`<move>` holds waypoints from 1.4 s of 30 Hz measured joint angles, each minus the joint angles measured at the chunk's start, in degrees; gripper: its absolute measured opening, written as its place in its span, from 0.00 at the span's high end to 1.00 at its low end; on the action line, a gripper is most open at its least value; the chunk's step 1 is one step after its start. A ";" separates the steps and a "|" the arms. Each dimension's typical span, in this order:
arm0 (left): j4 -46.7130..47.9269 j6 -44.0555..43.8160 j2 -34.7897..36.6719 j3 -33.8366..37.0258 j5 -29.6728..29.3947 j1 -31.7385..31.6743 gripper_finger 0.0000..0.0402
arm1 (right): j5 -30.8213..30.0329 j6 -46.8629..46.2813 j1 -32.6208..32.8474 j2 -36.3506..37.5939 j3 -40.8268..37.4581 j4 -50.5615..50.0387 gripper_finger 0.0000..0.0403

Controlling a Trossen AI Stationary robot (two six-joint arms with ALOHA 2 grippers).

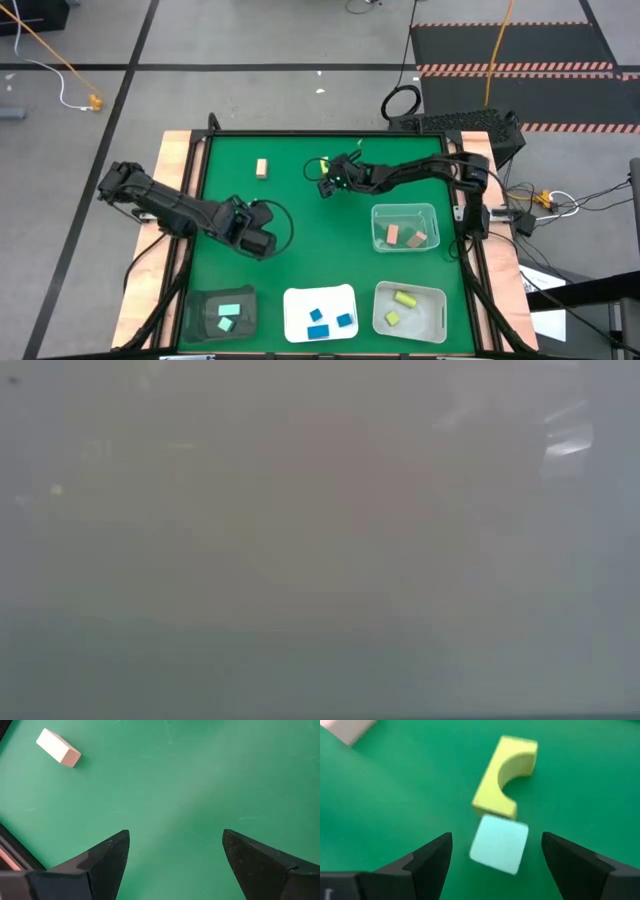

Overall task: Sort & place blocks by color
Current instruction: Put the light blue block into the black bin

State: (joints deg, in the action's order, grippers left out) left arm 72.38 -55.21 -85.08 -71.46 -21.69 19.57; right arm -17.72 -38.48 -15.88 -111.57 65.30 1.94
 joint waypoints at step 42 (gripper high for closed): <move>-31.32 33.09 -0.07 0.00 -33.49 -9.21 0.20 | 27.73 -14.97 0.42 17.22 -0.05 15.21 0.71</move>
State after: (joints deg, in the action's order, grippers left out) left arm 41.06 -22.12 -85.14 -71.46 -55.18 10.36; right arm 10.02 -53.45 -15.46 -94.35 65.25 17.15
